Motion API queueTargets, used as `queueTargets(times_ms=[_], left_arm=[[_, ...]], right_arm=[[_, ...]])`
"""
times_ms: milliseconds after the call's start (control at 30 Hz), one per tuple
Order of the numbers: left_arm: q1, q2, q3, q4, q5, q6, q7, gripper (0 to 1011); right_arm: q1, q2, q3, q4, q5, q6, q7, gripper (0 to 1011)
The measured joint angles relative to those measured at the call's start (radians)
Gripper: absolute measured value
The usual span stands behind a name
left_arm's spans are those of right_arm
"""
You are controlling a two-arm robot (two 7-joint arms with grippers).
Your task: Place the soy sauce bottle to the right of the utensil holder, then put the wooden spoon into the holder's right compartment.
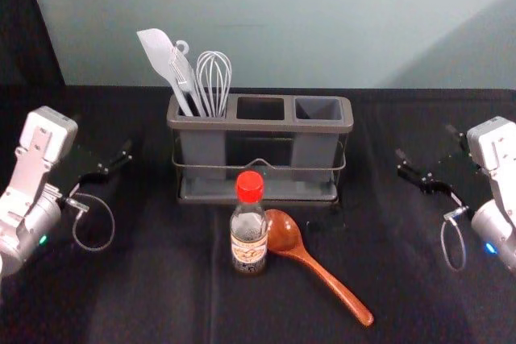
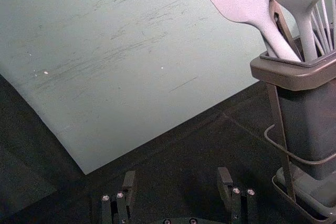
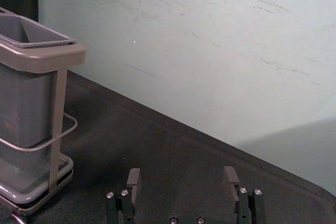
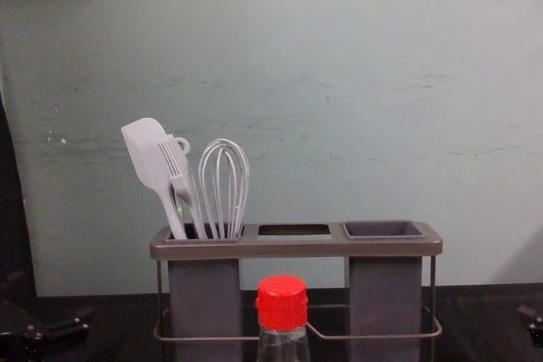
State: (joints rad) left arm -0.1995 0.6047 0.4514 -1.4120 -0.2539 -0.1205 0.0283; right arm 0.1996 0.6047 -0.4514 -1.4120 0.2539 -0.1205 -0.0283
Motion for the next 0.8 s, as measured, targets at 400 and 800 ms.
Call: queueTargets(times_ms=[400, 800], left_arm=[[0.0, 0.0, 0.0, 0.0, 0.0, 0.0, 0.0, 1000], [0.0, 0.0, 0.0, 0.0, 0.0, 0.0, 0.0, 1000]], right_arm=[[0.0, 0.0, 0.0, 0.0, 0.0, 0.0, 0.0, 1000], [0.0, 0.0, 0.0, 0.0, 0.0, 0.0, 0.0, 1000]])
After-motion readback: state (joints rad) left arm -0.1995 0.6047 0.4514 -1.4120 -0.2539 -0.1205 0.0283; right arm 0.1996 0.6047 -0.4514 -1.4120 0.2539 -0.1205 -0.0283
